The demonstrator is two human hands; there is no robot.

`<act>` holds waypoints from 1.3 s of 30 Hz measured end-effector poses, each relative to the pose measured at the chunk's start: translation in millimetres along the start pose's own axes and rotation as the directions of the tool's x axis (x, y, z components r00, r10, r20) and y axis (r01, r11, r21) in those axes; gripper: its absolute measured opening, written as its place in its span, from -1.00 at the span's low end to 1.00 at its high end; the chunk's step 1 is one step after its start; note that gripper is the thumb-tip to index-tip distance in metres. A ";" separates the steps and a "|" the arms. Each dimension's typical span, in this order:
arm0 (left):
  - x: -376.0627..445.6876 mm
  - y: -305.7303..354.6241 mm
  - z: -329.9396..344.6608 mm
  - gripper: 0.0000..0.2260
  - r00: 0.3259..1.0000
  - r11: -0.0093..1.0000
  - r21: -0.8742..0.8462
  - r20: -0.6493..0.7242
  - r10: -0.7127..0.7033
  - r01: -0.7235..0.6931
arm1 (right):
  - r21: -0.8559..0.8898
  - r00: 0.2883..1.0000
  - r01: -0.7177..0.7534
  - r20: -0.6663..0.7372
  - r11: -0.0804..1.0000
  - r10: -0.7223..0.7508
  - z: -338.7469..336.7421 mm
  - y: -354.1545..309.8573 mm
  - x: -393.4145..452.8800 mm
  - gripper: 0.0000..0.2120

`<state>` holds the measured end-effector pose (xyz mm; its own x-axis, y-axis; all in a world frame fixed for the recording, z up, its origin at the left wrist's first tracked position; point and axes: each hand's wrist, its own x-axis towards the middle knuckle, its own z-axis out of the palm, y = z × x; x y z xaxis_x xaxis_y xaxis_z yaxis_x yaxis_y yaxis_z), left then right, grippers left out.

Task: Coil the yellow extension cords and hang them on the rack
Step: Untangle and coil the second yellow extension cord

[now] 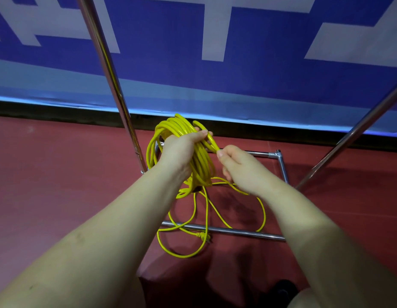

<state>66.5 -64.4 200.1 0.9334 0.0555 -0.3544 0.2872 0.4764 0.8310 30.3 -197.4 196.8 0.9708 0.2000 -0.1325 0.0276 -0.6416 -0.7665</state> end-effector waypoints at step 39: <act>-5.2 -15.8 1.4 -0.82 0.926 0.901 0.433 0.335 -0.174 0.013 | 0.680 0.960 -0.167 -0.054 0.714 0.276 -22.3 -2.7 -3.8 -0.83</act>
<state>57.4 -73.5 189.5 0.8864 -0.3256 -0.3290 0.3638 0.0505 0.9301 31.9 -212.9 213.4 0.9522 -0.0253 -0.3045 -0.3043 0.0124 -0.9525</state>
